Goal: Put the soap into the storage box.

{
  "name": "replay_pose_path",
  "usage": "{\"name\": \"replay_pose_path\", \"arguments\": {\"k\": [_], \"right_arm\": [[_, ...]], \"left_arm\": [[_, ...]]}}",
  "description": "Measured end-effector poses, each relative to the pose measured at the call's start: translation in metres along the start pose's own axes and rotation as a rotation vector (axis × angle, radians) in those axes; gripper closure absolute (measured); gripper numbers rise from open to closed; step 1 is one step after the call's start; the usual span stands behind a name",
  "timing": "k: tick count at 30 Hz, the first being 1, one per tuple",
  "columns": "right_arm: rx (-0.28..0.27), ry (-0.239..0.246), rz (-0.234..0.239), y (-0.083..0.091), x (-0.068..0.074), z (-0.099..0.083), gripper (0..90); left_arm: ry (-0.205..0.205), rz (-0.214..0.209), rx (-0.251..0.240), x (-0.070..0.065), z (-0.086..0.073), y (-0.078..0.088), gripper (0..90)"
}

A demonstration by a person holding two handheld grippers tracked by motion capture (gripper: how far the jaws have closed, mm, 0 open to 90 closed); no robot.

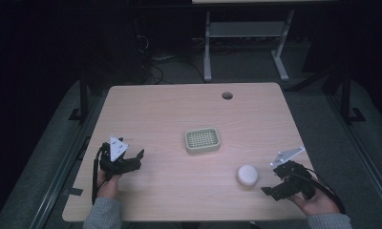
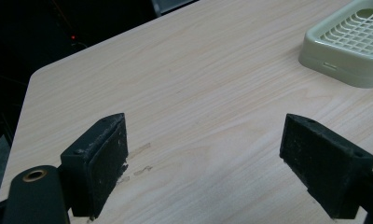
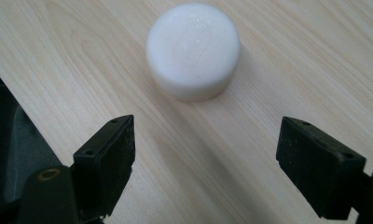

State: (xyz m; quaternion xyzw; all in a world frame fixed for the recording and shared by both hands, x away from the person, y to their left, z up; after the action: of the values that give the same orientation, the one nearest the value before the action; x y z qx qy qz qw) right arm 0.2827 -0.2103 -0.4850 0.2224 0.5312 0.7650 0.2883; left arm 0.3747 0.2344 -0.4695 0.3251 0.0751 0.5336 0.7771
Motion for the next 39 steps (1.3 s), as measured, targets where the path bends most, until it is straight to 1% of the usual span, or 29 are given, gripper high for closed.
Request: {"name": "replay_pose_path", "arguments": {"k": [4, 11, 13, 17, 22, 36, 37, 39], "right_arm": [[0.002, 0.011, 0.000, 0.000, 0.000, 0.004, 18.6], [0.016, 0.028, 0.005, -0.001, 0.003, 0.012, 18.2], [0.020, 0.037, 0.004, -0.001, 0.003, 0.015, 18.1], [0.027, 0.046, 0.004, -0.001, 0.004, 0.020, 18.1], [0.032, 0.057, 0.004, -0.001, 0.004, 0.023, 18.1], [0.065, 0.080, 0.004, -0.001, 0.007, 0.034, 17.4], [0.067, 0.090, 0.002, -0.002, 0.007, 0.035, 17.5], [0.071, 0.096, 0.005, -0.004, 0.008, 0.037, 17.5]], "left_arm": [[0.001, 0.001, 0.005, 0.000, 0.000, 0.000, 14.8], [0.000, 0.001, 0.001, 0.000, 0.000, 0.000, 14.8], [-0.005, 0.003, 0.001, 0.000, 0.000, 0.000, 14.8], [0.000, 0.002, 0.003, 0.000, 0.000, 0.000, 14.8], [0.000, 0.003, 0.005, 0.001, -0.001, 0.000, 14.8], [0.004, 0.003, 0.009, 0.001, 0.000, 0.001, 14.8], [0.002, 0.003, 0.008, 0.001, 0.000, 0.001, 14.8], [0.006, 0.004, 0.004, 0.001, 0.000, 0.001, 14.9]]}}
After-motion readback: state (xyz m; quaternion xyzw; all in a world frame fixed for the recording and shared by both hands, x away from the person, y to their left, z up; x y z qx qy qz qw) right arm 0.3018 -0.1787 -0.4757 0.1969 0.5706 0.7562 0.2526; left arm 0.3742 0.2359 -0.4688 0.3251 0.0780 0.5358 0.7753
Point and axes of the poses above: each handheld gripper's, and its own axes: y roughly backward along the jaws, z roughly out of its top, x roughly to its left, the point moved 9 cm from there along -y, roughly forward along the jaws, and after that the axes turned 8 degrees about x, right-handed, at the moved point
